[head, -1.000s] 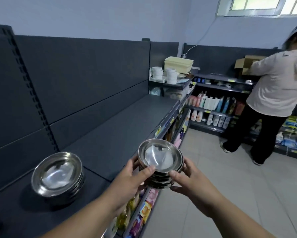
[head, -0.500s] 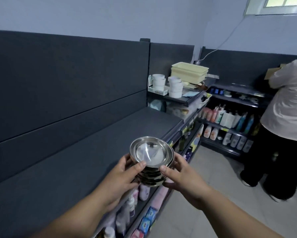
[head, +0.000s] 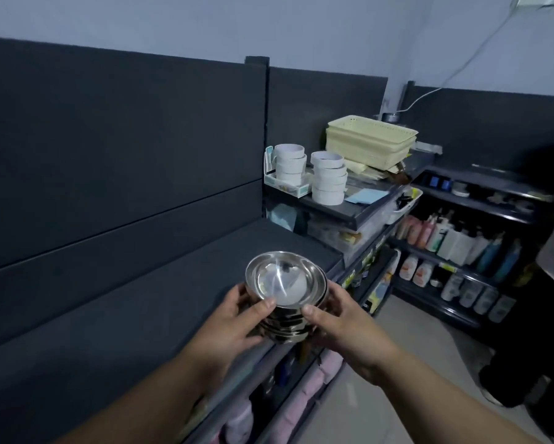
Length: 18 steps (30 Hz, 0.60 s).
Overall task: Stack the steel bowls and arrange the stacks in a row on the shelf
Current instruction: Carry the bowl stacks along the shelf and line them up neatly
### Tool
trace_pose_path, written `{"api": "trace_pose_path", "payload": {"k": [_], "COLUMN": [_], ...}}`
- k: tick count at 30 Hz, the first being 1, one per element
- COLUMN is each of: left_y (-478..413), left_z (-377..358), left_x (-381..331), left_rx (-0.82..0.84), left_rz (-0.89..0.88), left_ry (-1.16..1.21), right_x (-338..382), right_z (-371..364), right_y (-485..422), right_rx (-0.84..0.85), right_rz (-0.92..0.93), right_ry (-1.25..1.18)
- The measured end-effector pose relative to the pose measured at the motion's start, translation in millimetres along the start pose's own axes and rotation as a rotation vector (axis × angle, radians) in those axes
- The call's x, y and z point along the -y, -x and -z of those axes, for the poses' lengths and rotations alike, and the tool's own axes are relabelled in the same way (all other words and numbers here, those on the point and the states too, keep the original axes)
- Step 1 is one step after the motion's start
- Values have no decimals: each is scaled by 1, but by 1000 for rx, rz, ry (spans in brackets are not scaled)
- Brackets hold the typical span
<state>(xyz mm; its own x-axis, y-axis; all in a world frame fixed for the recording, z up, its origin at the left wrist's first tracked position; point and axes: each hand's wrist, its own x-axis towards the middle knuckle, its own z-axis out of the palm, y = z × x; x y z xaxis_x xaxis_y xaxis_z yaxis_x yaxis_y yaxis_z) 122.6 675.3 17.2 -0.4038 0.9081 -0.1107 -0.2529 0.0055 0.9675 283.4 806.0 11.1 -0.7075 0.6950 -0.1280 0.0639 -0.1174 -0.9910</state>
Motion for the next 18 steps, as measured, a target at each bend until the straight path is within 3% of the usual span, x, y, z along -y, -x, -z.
{"api": "trace_pose_path", "payload": {"k": [12,18], "left_y": [-132,-157], "left_z": [26,26], "left_x": [-12,-4], "left_rx": [-149,-367], "left_rz": [3,-23], "left_ry": [-27,35], "right_x": [6,3], "right_z": [28,27], "right_y": [-173,-231], "right_rx": [160,357], "right_rz": [-59,-100], "right_ry": [57,38]}}
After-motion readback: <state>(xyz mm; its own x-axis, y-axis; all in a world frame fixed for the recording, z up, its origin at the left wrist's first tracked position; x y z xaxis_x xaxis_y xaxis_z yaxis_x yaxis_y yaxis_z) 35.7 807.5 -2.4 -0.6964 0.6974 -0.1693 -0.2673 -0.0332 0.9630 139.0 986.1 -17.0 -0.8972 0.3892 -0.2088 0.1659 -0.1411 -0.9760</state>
